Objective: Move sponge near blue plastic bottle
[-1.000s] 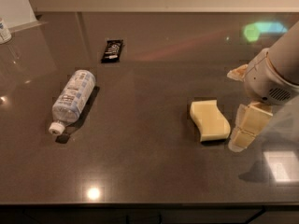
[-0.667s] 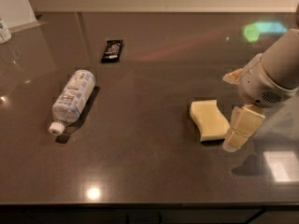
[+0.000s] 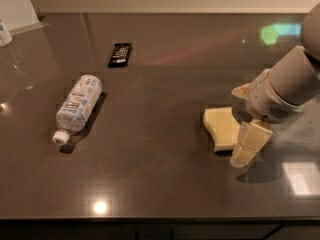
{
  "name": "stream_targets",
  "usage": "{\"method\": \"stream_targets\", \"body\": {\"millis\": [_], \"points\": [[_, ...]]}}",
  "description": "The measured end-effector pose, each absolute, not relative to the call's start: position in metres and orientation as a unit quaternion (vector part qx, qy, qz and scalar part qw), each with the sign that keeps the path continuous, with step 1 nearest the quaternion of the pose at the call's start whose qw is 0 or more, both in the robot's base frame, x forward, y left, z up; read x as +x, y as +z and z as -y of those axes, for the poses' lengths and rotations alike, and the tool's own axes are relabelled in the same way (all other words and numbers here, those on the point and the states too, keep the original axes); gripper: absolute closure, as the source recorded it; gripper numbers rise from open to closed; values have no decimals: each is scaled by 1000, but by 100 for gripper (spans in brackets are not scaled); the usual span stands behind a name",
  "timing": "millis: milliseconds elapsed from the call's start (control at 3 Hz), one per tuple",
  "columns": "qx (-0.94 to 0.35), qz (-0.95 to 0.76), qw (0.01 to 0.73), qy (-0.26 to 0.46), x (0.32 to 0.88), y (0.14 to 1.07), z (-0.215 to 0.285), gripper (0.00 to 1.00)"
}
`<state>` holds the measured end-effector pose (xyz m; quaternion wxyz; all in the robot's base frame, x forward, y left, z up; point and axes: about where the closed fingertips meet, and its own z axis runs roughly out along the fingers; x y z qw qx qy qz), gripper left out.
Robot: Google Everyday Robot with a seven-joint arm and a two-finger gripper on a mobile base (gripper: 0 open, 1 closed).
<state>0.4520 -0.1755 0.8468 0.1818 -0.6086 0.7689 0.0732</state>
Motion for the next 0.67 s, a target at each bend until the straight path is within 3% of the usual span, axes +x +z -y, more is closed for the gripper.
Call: {"method": "stream_targets", "body": {"millis": [333,667], "points": [[-608,-770,179,73,455,837,174,0],[-606,-772,178,72,460,833,174,18]]}}
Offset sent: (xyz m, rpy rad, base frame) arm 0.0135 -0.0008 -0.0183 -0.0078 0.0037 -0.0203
